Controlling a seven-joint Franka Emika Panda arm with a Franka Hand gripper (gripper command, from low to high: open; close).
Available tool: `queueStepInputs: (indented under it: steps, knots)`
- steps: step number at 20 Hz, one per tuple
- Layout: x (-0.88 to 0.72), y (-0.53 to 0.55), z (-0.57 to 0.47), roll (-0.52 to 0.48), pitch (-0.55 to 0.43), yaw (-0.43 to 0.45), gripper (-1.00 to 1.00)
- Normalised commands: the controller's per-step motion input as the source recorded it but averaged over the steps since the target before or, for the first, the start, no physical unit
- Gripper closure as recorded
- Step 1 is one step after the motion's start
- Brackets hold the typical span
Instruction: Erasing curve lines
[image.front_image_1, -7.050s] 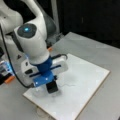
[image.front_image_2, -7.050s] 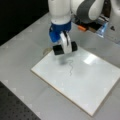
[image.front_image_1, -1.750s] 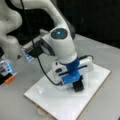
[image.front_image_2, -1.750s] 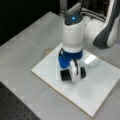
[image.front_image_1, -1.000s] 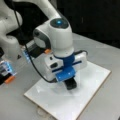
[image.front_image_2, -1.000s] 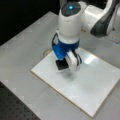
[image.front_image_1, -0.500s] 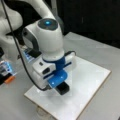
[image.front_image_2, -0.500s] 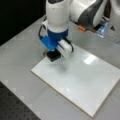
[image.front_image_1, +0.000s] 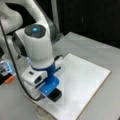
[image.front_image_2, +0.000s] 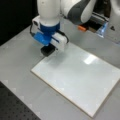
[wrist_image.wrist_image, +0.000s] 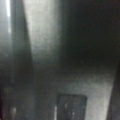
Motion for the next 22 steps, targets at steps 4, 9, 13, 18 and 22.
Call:
queueStepInputs:
  steps: [4, 9, 13, 18, 22]
  knots:
    - [0.22, -0.35, 0.07, 0.082, 0.177, 0.171, 1.00]
    - [0.24, -0.27, 0.04, 0.113, 0.149, 0.092, 1.00]
    - [0.28, -0.27, 0.03, 0.176, 0.118, 0.053, 1.00]
    - [0.32, -0.29, -0.01, 0.222, 0.104, 0.014, 1.00]
    - [0.31, -0.27, -0.03, 0.285, 0.101, -0.040, 1.00]
